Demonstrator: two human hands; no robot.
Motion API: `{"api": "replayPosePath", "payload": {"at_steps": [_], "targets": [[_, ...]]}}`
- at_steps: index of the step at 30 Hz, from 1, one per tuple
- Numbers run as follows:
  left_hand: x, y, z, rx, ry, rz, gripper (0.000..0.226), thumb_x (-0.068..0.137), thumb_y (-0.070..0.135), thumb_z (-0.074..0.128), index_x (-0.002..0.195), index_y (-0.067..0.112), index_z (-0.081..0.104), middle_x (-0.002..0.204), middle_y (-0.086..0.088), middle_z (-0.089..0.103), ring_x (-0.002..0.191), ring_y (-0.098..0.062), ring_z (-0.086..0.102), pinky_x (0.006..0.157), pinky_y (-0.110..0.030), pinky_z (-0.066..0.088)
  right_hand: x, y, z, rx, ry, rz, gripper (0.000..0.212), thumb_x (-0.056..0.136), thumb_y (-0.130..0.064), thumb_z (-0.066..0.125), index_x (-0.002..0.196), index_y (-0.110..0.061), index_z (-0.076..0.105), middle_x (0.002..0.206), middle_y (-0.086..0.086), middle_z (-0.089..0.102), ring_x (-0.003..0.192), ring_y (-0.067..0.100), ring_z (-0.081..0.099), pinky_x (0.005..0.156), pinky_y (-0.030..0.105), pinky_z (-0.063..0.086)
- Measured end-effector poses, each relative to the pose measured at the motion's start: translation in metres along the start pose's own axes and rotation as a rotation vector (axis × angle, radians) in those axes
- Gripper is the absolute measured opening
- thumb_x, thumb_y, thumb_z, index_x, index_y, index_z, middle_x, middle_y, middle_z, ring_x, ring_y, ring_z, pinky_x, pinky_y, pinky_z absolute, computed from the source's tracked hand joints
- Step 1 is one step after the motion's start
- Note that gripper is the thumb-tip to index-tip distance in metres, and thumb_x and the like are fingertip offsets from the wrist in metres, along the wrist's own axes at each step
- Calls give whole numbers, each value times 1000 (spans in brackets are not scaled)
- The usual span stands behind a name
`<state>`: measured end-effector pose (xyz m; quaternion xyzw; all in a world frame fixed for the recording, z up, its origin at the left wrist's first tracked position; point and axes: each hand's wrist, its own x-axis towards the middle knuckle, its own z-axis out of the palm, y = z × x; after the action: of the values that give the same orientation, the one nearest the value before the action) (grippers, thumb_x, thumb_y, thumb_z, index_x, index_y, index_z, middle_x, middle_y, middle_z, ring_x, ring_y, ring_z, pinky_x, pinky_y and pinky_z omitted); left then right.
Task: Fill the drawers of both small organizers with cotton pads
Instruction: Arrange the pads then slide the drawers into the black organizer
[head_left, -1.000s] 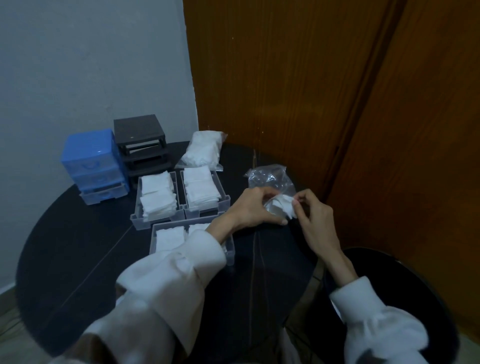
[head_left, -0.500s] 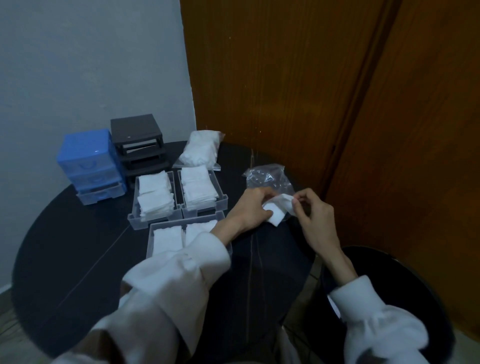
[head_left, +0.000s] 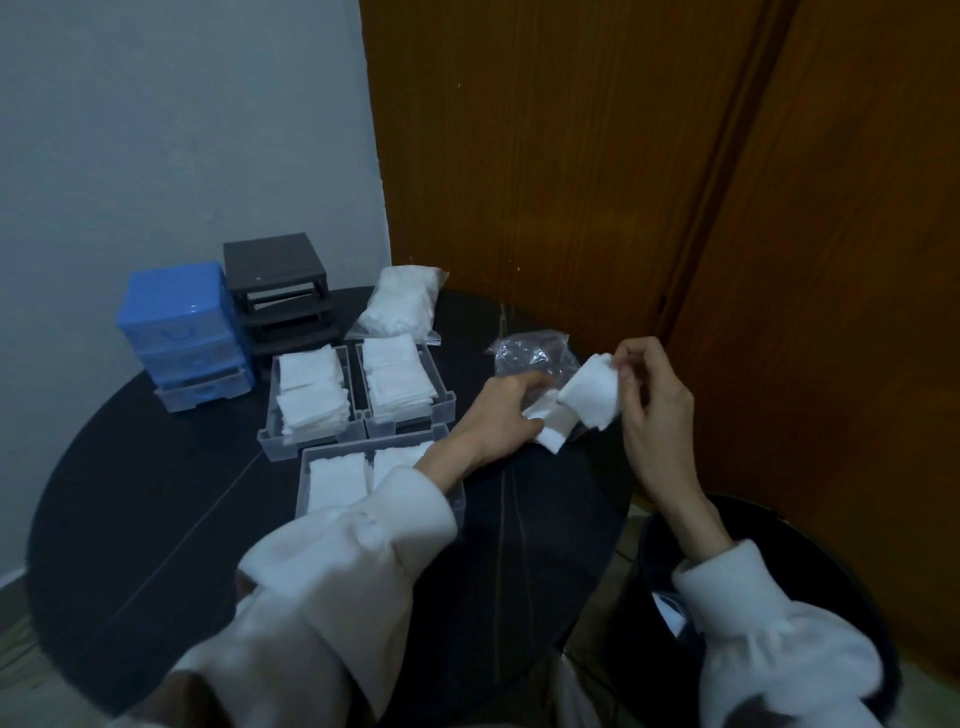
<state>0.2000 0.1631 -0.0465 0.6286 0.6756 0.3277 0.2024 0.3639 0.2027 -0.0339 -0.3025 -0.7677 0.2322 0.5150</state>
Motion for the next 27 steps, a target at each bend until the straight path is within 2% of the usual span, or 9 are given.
{"api": "replayPosePath", "payload": {"at_steps": [4,6,9,11,14,18,22,25,27], "targets": [[-18,0,-22,4,68,27,51,86,8,61,135,18,48,132,1,55,114,-10,53,87,-9,34,1,-9,8,103,-110,28,21,93,6,39,81,-7,51,76,-2,50,68,2,44,58,13,31],[-37,-4,-37,-18,114,38,44,88,8,59,130,18,52,125,9,55,111,-2,50,89,-7,32,1,-14,17,135,-179,74,26,92,5,40,80,-11,56,78,-5,53,68,3,45,58,14,31],[-74,-23,-62,-87,194,5,36,90,5,56,123,18,57,124,7,59,115,1,50,95,-9,36,-1,-25,34,181,-237,155,32,93,3,40,82,-17,63,87,-10,57,75,-4,49,62,14,33],[-101,-40,-77,-135,248,-40,30,91,4,54,116,20,60,121,10,60,115,1,53,97,-14,40,-2,-36,48,271,-286,171,30,91,-4,41,83,-20,65,93,-11,59,82,-9,49,67,11,36],[-136,-64,-93,-142,366,-92,31,90,2,55,111,24,63,115,13,63,110,3,55,94,-13,42,-5,-53,67,400,-379,154,22,90,-11,47,85,-21,66,93,-17,61,87,-9,53,74,9,40],[-166,-83,-96,-169,465,-131,39,90,-2,53,112,28,62,112,25,59,105,17,51,90,-4,38,-7,-70,97,415,-565,106,19,88,-3,60,93,-20,64,99,-14,64,92,10,60,84,18,44],[-177,-92,-92,-274,446,-150,40,91,-1,52,121,23,59,124,19,56,115,15,47,94,-3,35,-6,-81,120,474,-768,141,22,89,-1,56,102,-18,62,107,-12,62,102,-5,55,90,21,46],[-179,-91,-91,-378,401,-148,40,91,-3,50,127,12,56,129,8,57,119,8,48,96,-6,37,-5,-87,131,471,-920,157,21,91,0,52,106,-13,62,106,-6,62,92,-4,58,76,16,48],[-180,-89,-89,-447,388,-138,40,91,-5,51,129,7,53,128,4,57,116,9,51,91,-5,39,-5,-90,136,432,-999,147,22,92,0,50,106,-13,62,109,-3,62,93,-1,59,74,16,48]]}}
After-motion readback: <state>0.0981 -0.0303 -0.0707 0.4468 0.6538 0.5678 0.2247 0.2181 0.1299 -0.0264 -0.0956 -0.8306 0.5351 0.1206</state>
